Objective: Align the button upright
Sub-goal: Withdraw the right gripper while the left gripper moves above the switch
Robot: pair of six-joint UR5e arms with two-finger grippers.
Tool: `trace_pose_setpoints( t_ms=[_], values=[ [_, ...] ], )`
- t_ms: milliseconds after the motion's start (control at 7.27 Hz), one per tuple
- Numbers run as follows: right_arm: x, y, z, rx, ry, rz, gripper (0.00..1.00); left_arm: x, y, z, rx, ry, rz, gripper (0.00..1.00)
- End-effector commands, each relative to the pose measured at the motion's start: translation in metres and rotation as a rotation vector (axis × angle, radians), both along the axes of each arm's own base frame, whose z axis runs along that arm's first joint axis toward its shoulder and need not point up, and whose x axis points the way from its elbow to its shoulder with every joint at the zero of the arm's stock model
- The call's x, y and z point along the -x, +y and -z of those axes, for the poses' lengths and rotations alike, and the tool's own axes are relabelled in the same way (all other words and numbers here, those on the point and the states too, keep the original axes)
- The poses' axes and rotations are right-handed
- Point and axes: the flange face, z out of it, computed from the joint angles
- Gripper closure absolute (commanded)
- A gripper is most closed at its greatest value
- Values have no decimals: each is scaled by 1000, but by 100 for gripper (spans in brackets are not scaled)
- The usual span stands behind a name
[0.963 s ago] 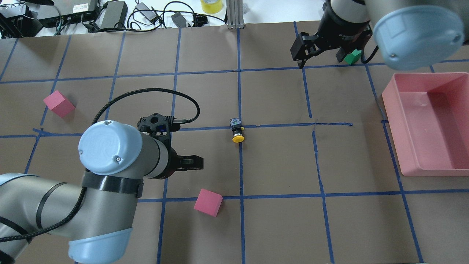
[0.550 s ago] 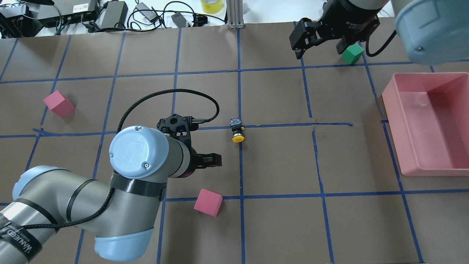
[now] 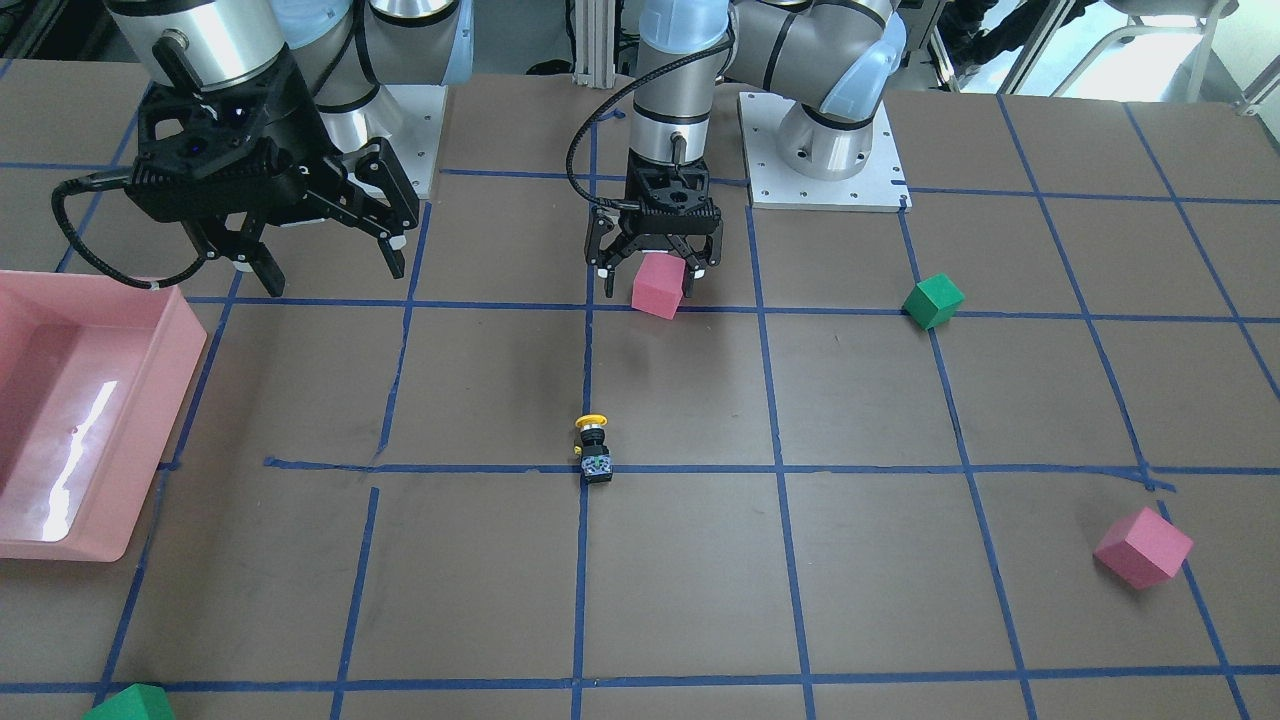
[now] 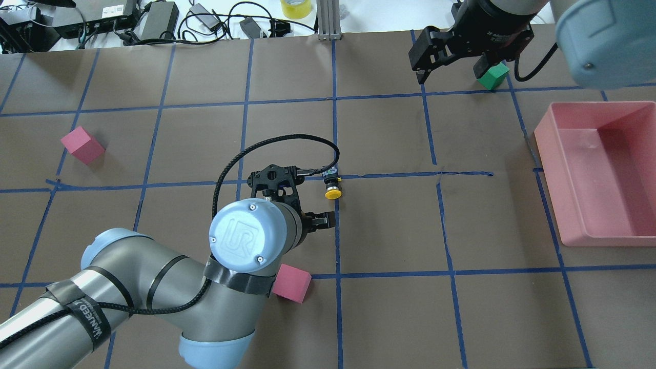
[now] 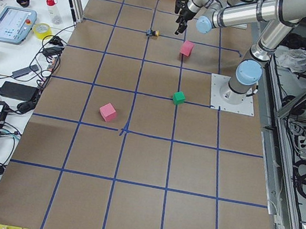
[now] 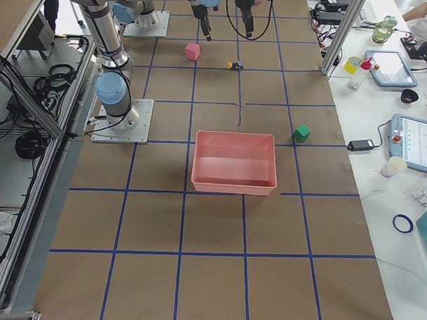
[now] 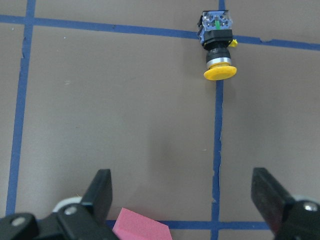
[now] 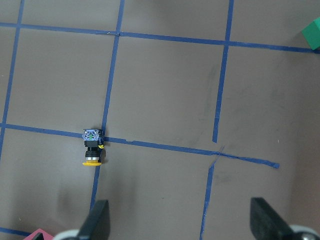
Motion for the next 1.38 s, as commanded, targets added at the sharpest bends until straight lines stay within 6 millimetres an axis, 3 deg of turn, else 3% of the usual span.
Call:
trace_pose_setpoints(
  t_ms=[0,413,688,1238],
  values=[
    [2,-1,2,-6,-1,11,0,20,-10,7,29,-35,-64,0],
    [6,-4,4,-1,-2,18,0,46,-11,32,58,4,-59,1],
    [23,-11,13,-27,9,53,0,60,-8,53,73,0,-56,1],
    [18,-7,16,-41,0,42,0,76,-39,71,97,-46,-82,5]
  ],
)
